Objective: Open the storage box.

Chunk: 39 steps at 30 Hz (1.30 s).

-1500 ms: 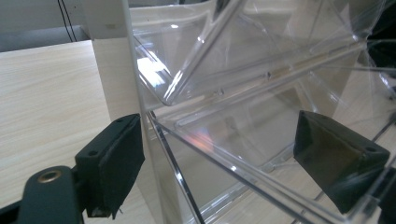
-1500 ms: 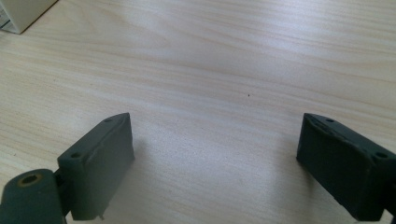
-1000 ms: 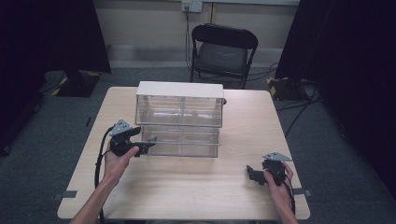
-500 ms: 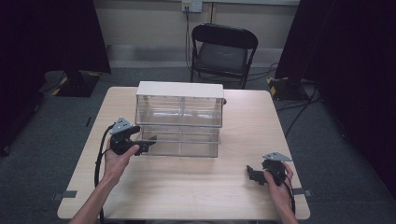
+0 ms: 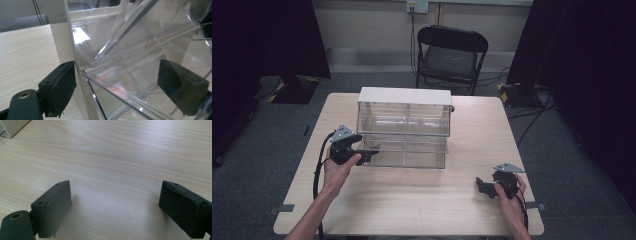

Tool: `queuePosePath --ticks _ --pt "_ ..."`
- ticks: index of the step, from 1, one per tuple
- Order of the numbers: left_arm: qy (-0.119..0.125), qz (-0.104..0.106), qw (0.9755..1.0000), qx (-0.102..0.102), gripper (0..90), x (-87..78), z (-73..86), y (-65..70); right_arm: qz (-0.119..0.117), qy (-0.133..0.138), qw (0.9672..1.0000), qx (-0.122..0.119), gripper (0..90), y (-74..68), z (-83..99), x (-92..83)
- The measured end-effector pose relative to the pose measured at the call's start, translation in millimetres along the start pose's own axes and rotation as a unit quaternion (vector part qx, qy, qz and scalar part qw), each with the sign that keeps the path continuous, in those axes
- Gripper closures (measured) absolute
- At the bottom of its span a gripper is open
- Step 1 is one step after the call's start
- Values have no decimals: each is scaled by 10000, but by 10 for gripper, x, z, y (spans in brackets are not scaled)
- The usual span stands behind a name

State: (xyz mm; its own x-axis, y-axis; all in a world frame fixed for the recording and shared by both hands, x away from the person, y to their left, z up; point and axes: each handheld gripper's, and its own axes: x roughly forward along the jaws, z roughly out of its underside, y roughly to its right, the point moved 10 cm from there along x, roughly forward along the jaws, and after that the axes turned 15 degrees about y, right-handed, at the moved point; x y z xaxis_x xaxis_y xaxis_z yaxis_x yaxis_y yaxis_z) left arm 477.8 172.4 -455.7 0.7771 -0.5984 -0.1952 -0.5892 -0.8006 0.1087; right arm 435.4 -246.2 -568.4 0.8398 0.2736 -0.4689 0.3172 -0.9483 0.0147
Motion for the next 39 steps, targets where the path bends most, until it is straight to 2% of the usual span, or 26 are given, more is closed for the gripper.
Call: queuePosePath --ticks 15,39 --pt "-18 -7 10000 -9 153 16 5 -28 1 0 10000 0 101 0 0 0" --pt "9 73 10000 34 139 -16 -20 9 -1 0 10000 0 101 0 0 0"
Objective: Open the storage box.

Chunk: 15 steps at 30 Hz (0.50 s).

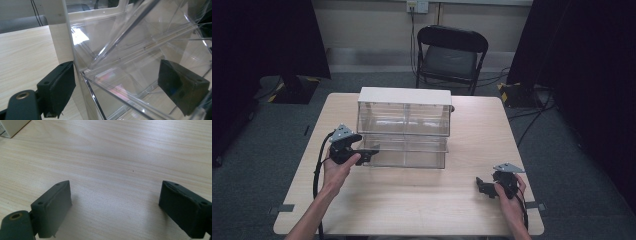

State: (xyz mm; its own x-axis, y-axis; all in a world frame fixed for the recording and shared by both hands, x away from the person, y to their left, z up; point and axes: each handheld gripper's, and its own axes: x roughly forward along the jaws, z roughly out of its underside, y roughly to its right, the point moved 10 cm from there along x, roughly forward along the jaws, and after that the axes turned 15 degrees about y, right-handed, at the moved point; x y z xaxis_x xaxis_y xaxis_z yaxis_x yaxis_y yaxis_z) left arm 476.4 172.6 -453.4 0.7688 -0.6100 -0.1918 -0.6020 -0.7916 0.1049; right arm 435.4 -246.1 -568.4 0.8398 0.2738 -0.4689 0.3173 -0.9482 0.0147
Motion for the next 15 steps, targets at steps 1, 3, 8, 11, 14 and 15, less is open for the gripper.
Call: queuePosePath --ticks 1,3,8,11,14,15 --pt "10 15 10000 -14 139 -2 -3 5 0 0 10000 0 101 0 0 0" --pt "16 42 10000 12 139 -11 -9 2 1 0 10000 2 101 0 0 0" --pt "93 22 9999 -45 141 -4 -29 -3 1 -1 10000 0 101 0 0 0" --pt "109 31 9999 -45 142 -2 -35 -6 0 0 10000 1 101 0 0 0" --pt "108 31 9999 -59 142 -2 -34 -7 0 0 10000 1 101 0 0 0" --pt "101 34 9999 -49 142 -3 -35 -7 0 -1 10000 1 101 0 0 0"
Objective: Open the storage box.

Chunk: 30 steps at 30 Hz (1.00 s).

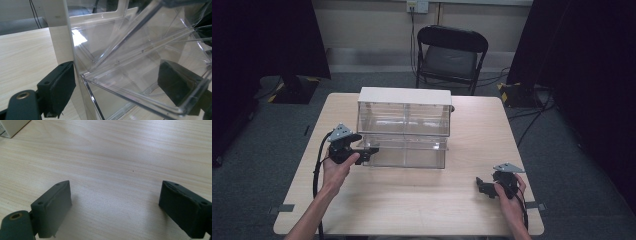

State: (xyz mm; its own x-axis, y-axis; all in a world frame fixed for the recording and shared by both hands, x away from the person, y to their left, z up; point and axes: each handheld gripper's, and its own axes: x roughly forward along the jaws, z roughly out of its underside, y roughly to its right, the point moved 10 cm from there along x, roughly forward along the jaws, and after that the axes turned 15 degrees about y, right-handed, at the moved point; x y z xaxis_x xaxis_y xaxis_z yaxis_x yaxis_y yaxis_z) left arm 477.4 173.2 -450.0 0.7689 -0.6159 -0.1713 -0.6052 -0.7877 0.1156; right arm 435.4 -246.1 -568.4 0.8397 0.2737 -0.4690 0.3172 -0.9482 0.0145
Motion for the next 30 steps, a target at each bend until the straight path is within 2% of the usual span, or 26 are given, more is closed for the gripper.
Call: queuePosePath --ticks 9,30 --pt "-54 0 10000 44 142 6 -26 -8 0 1 10000 0 101 0 0 0" --pt "19 4 10000 33 138 13 -110 -8 0 0 10000 0 101 0 0 0"
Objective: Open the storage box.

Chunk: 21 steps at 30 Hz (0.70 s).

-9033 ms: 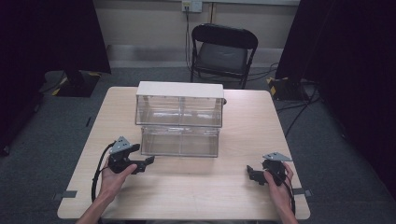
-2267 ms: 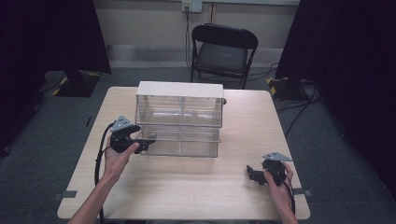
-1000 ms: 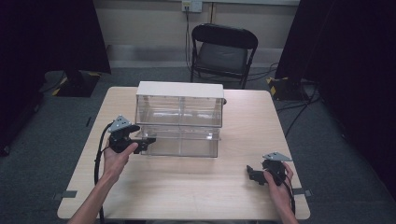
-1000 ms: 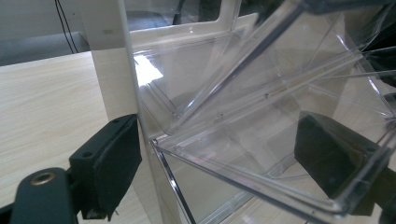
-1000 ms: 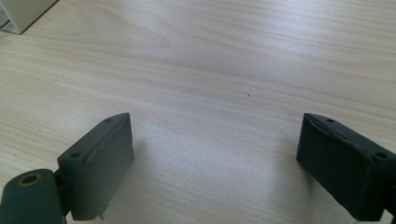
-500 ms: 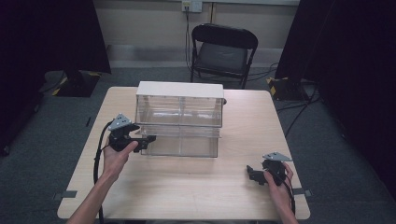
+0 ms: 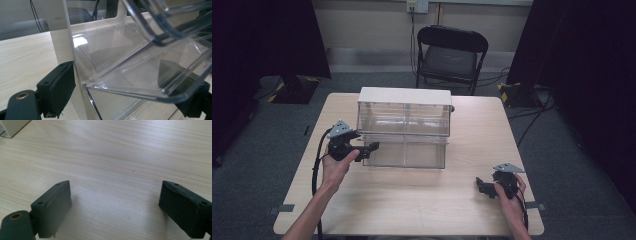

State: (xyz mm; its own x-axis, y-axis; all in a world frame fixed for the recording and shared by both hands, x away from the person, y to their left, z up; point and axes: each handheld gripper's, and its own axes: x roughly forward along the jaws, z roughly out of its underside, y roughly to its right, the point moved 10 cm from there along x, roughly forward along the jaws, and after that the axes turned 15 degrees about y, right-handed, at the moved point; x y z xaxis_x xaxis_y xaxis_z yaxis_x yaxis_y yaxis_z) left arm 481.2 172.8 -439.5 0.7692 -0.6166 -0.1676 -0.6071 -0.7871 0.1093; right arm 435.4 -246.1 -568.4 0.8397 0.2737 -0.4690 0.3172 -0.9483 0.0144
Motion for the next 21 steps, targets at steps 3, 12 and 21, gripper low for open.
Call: queuePosePath --ticks 3,12,21 --pt "31 39 10000 -30 135 -3 -12 1 1 0 10000 -1 101 0 0 0" --pt "100 71 9999 -97 119 -19 -44 20 0 0 10000 -1 101 0 0 0" --pt "197 89 9996 -208 143 -61 -83 56 1 0 10000 -1 101 0 0 0"
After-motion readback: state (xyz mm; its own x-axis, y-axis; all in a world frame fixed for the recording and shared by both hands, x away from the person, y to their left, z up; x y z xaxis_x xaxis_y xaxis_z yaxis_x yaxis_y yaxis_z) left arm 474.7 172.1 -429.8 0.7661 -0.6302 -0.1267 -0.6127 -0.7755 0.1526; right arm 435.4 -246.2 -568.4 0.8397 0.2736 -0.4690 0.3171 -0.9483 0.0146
